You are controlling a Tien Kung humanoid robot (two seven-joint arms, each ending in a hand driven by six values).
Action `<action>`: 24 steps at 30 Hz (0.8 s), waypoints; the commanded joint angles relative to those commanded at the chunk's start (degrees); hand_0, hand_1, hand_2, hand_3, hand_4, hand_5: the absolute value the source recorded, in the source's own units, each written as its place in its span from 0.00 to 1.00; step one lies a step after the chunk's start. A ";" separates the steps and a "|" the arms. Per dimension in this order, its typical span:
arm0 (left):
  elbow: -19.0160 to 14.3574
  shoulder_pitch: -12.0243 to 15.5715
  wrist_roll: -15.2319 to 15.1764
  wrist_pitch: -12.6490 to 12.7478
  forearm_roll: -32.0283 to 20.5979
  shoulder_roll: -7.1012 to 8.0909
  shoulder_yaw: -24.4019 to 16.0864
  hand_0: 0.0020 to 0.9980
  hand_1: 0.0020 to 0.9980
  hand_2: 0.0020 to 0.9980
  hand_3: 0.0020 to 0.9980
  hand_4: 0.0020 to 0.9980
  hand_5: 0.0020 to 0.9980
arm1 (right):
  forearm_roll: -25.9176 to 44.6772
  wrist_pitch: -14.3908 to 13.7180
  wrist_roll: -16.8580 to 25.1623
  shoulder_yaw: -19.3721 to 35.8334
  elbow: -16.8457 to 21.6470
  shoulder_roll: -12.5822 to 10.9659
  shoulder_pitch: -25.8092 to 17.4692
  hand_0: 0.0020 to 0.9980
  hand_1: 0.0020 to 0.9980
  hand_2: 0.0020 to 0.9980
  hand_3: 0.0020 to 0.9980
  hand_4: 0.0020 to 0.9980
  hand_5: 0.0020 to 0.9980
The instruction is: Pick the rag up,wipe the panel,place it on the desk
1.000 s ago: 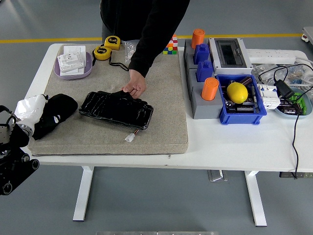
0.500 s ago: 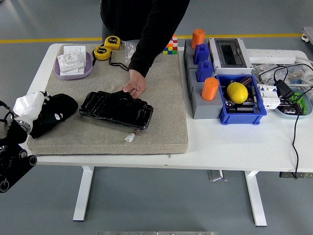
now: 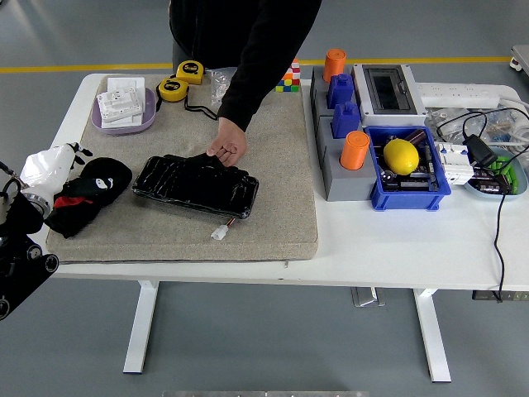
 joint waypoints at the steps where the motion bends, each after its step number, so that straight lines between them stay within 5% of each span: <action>1: -0.02 0.01 -0.08 -0.12 -0.30 0.10 -0.02 0.46 0.63 0.69 0.76 1.00 0.73 | -0.02 0.00 -0.01 0.02 0.00 0.01 0.01 0.75 0.70 0.70 0.62 1.00 0.54; 12: -5.60 0.64 -0.90 0.48 -2.95 1.04 -3.81 0.45 0.63 0.70 0.76 1.00 0.76 | -0.72 -0.04 -0.27 0.96 0.00 0.03 0.06 0.75 0.70 0.70 0.62 1.00 0.54; 24: -19.10 1.14 3.10 -1.85 -2.48 2.51 -9.88 0.45 0.63 0.68 0.76 1.00 0.76 | -0.60 0.00 -0.21 0.85 0.00 0.00 0.17 0.75 0.70 0.70 0.62 1.00 0.54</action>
